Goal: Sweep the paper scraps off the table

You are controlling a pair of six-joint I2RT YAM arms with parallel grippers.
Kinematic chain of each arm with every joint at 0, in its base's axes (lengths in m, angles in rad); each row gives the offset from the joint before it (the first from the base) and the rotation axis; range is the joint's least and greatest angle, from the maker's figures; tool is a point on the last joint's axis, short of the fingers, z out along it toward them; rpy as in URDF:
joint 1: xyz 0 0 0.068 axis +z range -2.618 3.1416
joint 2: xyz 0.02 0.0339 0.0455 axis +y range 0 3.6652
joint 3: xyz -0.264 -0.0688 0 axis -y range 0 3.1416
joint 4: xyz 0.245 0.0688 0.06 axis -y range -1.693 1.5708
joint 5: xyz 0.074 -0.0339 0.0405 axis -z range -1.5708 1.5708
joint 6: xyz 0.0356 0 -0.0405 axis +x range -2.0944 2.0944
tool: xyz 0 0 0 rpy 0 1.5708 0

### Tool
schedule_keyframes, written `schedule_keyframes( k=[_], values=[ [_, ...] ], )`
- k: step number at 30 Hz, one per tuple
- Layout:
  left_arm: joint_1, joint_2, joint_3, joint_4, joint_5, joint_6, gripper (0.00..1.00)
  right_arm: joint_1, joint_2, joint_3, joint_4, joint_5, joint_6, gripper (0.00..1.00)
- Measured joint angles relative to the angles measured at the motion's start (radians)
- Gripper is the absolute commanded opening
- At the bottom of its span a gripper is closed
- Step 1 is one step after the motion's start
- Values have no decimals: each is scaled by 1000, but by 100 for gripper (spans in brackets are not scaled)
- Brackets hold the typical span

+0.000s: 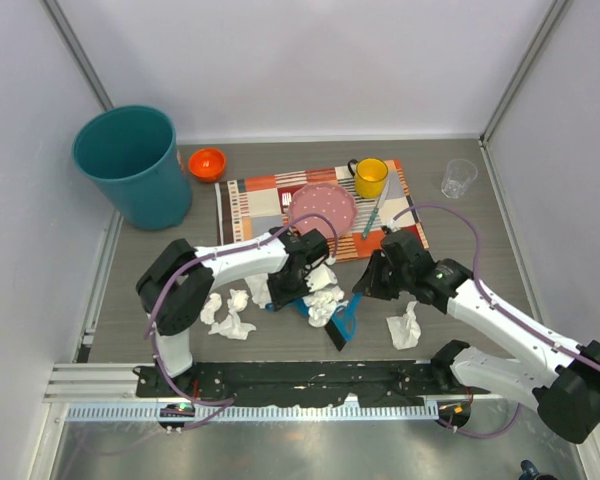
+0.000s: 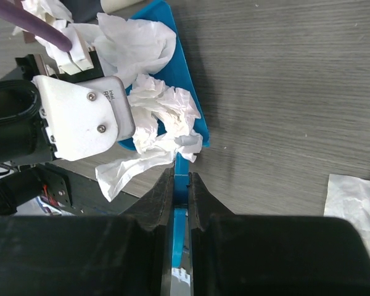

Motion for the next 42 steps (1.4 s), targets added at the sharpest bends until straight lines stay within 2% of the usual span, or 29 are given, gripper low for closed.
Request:
schedule_keyframes(
  k=[14, 33, 38, 42],
  values=[
    [5, 0, 0, -6, -7, 1, 0, -28, -15, 44, 70, -40, 19, 1],
    [5, 0, 1, -17, 23, 1, 0, -29, 66, 45, 200, 82, 24, 1],
    [5, 0, 1, -16, 15, 0, 0, -29, 51, 46, 192, 98, 14, 1],
    [11, -3, 1, -17, 16, 0, 0, -29, 1, 79, 116, 140, -16, 1]
  ],
)
